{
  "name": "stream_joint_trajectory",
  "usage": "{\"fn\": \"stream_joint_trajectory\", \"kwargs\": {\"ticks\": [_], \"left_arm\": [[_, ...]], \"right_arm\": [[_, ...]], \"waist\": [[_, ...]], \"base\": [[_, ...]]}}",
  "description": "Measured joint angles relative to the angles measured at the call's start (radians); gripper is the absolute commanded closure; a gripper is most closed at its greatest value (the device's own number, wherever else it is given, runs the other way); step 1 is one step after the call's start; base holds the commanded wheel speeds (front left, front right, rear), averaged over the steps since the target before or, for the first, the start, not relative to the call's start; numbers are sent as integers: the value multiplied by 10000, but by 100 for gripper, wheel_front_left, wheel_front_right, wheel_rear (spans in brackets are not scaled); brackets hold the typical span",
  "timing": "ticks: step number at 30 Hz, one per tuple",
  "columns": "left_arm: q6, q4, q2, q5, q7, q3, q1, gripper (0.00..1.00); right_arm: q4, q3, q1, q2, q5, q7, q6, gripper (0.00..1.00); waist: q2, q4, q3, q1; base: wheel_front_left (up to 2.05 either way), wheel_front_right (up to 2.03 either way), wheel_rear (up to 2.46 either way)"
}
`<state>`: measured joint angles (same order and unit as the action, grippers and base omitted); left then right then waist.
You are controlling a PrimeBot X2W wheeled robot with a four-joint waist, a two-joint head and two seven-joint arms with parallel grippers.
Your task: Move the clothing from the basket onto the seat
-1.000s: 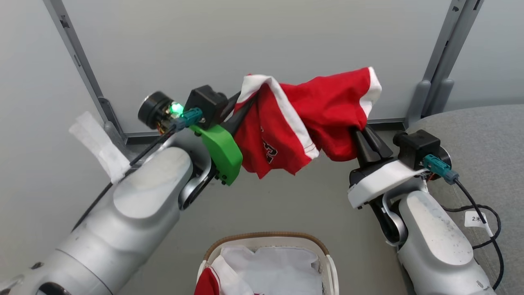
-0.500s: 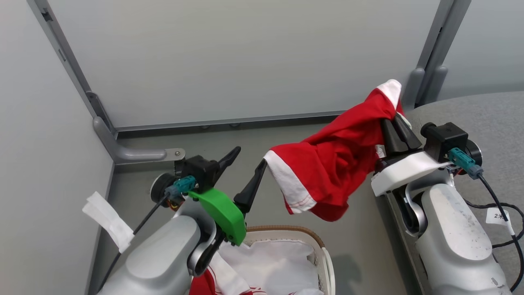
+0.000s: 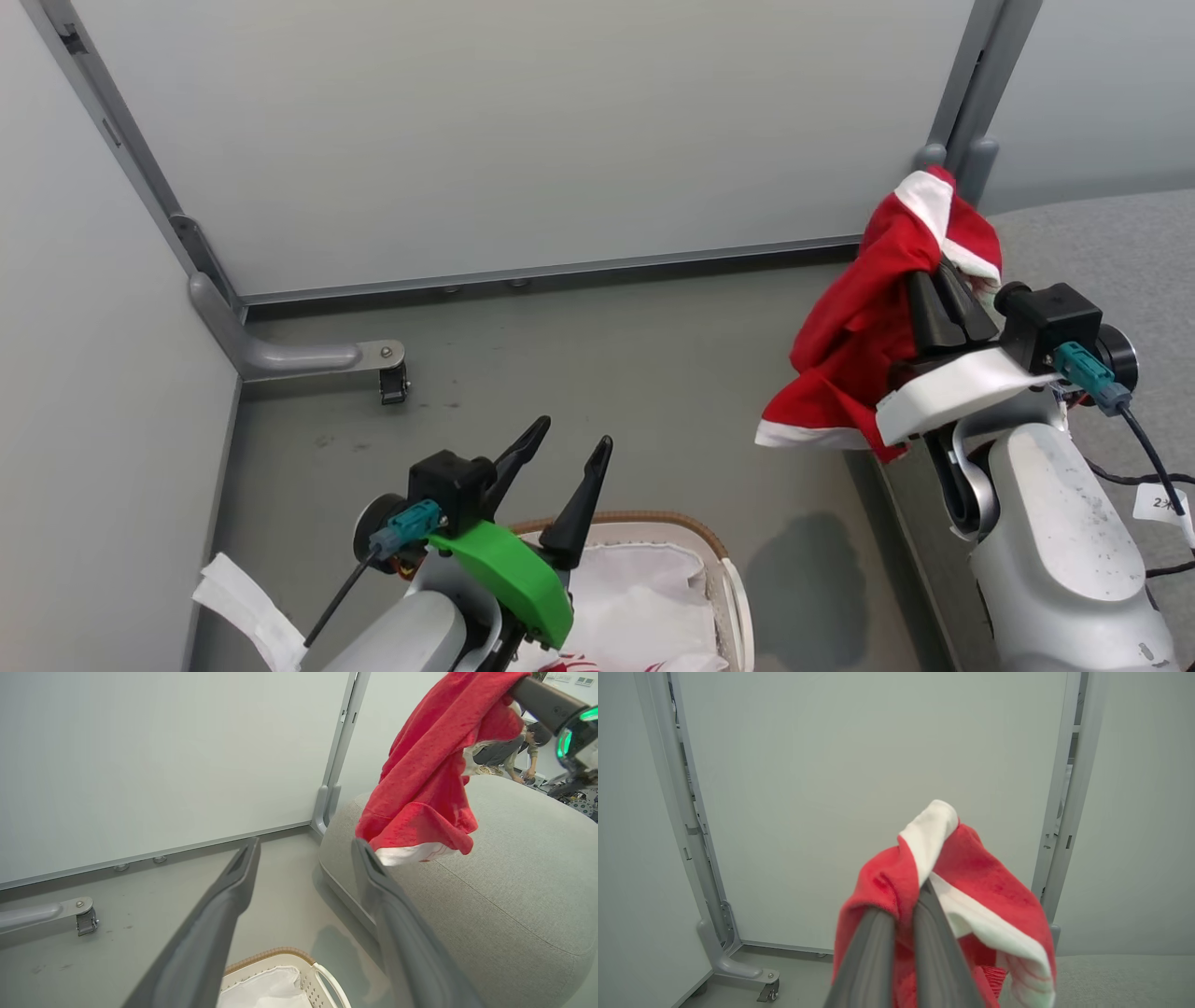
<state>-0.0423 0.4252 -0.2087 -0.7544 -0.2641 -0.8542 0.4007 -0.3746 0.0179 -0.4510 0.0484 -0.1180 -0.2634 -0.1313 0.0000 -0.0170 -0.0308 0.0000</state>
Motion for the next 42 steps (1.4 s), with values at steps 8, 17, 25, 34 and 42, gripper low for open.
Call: {"fn": "stream_joint_trajectory", "kwargs": {"ticks": [8, 17, 25, 34, 42], "left_arm": [[12, -359, 73, 489, 0, 454, -479, 0], [-21, -562, 247, 844, -2, 794, -677, 0], [31, -897, 230, 1162, -6, 1127, -755, 0], [-21, -899, 219, 1599, -8, 1089, -580, 0], [-29, -890, 219, 1724, -6, 1047, -508, 0]], "right_arm": [[12, -71, 96, 0, 29, 0, 0, 100], [123, 25, 101, -4, 207, 0, 0, 100], [295, 29, -6, -2, 466, 0, -2, 100], [437, -119, -137, 6, 531, 0, -2, 100], [504, -186, -56, 13, 596, 0, -2, 100]], "waist": [[0, -198, 37, 0], [0, -616, 69, 1], [0, -1697, 253, 0], [0, -3255, 726, 0], [0, -4241, 1241, 0]], "base": [[0, 0, 0], [0, 0, 0], [0, 0, 0], [0, 0, 0], [0, 0, 0]]}}
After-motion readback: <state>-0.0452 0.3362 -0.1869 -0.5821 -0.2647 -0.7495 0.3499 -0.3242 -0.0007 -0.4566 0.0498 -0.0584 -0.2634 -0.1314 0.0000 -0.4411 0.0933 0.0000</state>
